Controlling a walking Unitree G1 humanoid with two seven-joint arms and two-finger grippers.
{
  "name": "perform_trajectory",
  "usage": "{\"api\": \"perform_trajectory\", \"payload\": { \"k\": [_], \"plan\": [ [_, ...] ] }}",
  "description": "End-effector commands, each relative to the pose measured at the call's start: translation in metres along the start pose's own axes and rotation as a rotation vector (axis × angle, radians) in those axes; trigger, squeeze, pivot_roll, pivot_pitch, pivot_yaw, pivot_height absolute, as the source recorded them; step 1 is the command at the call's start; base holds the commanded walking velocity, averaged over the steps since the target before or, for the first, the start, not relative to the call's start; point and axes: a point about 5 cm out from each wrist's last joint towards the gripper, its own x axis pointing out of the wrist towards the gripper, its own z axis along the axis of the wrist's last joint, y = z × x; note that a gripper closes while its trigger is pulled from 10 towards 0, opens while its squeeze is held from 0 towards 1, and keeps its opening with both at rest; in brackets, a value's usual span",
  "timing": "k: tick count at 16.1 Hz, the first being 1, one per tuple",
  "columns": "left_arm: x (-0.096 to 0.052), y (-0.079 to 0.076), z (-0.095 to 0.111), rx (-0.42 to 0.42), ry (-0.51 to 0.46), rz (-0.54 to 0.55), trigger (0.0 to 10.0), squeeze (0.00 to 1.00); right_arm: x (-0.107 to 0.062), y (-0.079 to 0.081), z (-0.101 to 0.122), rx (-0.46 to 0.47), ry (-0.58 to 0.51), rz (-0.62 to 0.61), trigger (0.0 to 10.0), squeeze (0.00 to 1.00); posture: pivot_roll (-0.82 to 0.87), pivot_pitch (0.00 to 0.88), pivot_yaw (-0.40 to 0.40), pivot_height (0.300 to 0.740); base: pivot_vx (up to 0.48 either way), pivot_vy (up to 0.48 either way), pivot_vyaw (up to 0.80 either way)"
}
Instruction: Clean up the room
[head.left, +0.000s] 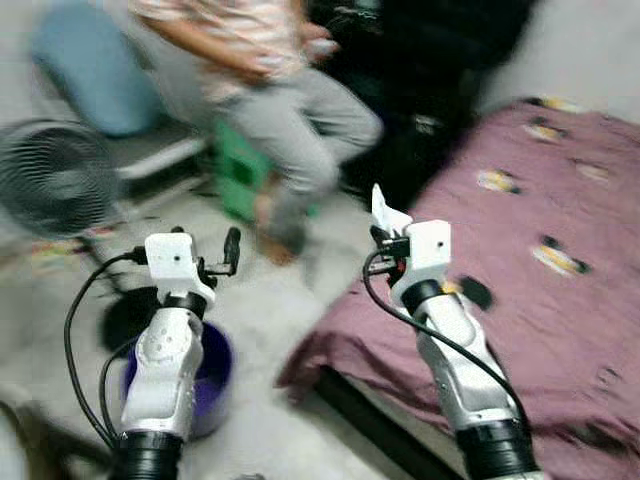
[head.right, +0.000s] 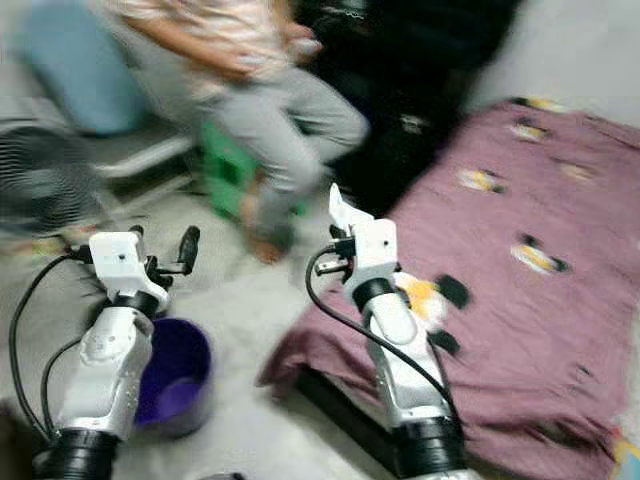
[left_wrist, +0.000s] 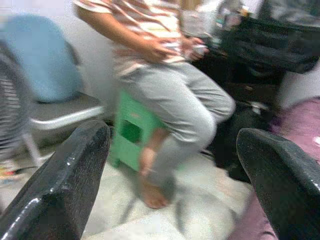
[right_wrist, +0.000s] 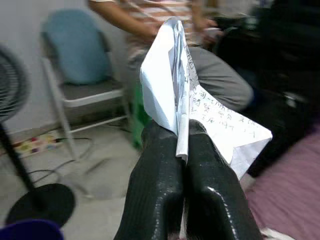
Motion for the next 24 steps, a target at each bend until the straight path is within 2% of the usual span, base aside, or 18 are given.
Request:
{"api": "perform_trajectory", "payload": {
  "k": [1, 10, 20, 24],
  "plan": [
    [0.001, -0.004, 0.001, 0.004, -0.004, -0.012, 10.0, 0.0, 0.0, -0.004, 0.001, -0.005, -0.006, -0.007, 10.0, 0.0, -0.04, 0.042, -0.038, 0.74, 0.0, 0.0, 0.78],
    [0.002, -0.006, 0.002, 0.009, -0.008, -0.027, 10.0, 0.0, 0.001, 0.001, -0.001, -0.033, -0.014, 0.019, 10.0, 0.0, -0.03, 0.028, -0.031, 0.74, 0.0, 0.0, 0.67],
    [0.003, -0.01, 0.003, -0.004, -0.022, -0.051, 10.0, 0.0, 0.0, -0.001, -0.001, -0.006, -0.007, 0.012, 10.0, 0.0, -0.03, 0.024, -0.032, 0.74, 0.0, 0.0, 0.79],
    [0.0, -0.014, 0.004, -0.028, -0.04, -0.089, 10.0, 0.0, 0.001, -0.001, -0.002, 0.001, -0.003, 0.012, 10.0, 0.0, -0.04, 0.03, -0.037, 0.74, 0.0, 0.0, 0.0]
  ]
}}
